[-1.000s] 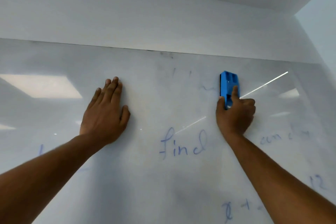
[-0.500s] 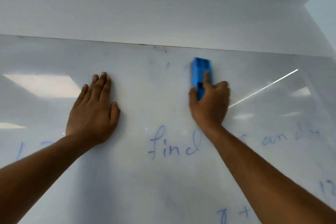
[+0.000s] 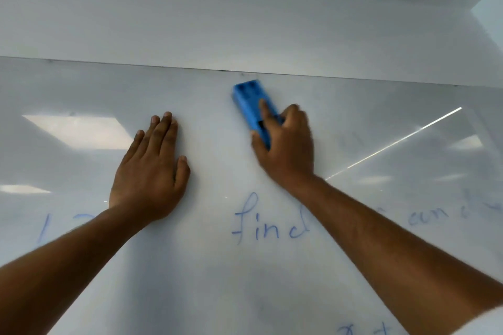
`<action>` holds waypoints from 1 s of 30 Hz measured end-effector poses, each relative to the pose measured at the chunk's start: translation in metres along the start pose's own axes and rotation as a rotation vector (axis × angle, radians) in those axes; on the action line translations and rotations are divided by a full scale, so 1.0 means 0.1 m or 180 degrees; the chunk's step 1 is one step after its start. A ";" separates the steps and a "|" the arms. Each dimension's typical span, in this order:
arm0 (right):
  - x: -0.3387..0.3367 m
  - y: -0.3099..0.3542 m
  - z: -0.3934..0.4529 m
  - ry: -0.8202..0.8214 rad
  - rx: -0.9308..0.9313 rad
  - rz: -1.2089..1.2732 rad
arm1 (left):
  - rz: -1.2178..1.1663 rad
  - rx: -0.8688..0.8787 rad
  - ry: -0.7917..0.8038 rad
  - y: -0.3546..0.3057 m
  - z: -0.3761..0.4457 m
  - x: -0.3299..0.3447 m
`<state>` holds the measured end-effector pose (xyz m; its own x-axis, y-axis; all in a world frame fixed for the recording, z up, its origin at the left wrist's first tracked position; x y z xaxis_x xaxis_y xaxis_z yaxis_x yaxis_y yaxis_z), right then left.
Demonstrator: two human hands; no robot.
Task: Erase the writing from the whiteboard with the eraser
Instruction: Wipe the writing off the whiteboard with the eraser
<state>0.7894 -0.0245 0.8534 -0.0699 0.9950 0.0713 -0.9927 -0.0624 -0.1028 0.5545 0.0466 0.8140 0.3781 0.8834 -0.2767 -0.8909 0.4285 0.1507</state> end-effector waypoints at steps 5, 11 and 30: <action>-0.12 -0.42 0.18 0.0151 -0.0133 0.0033 | -0.0043 0.0010 0.0014 -0.02 -0.01 -0.01; -0.14 -0.35 0.14 0.0059 0.0945 0.0037 | -0.0038 -0.0040 0.0017 0.00 -0.01 -0.03; -0.27 -0.78 -1.18 0.0138 -0.0260 -0.0047 | -0.0159 -0.0031 -0.0177 0.00 -0.08 0.03</action>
<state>0.8798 -0.0378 0.7422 -0.0492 0.9983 0.0304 -0.9822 -0.0428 -0.1829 0.5536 0.0481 0.8055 0.4353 0.8702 -0.2306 -0.8729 0.4707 0.1285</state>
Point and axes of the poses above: each hand's wrist, its own z-axis towards the middle knuckle, its own x-axis out of the palm, y = z × x, the point moved 6 cm from there along z, towards the middle knuckle, and after that the axes turned 12 degrees about y, right-handed, at the moved point
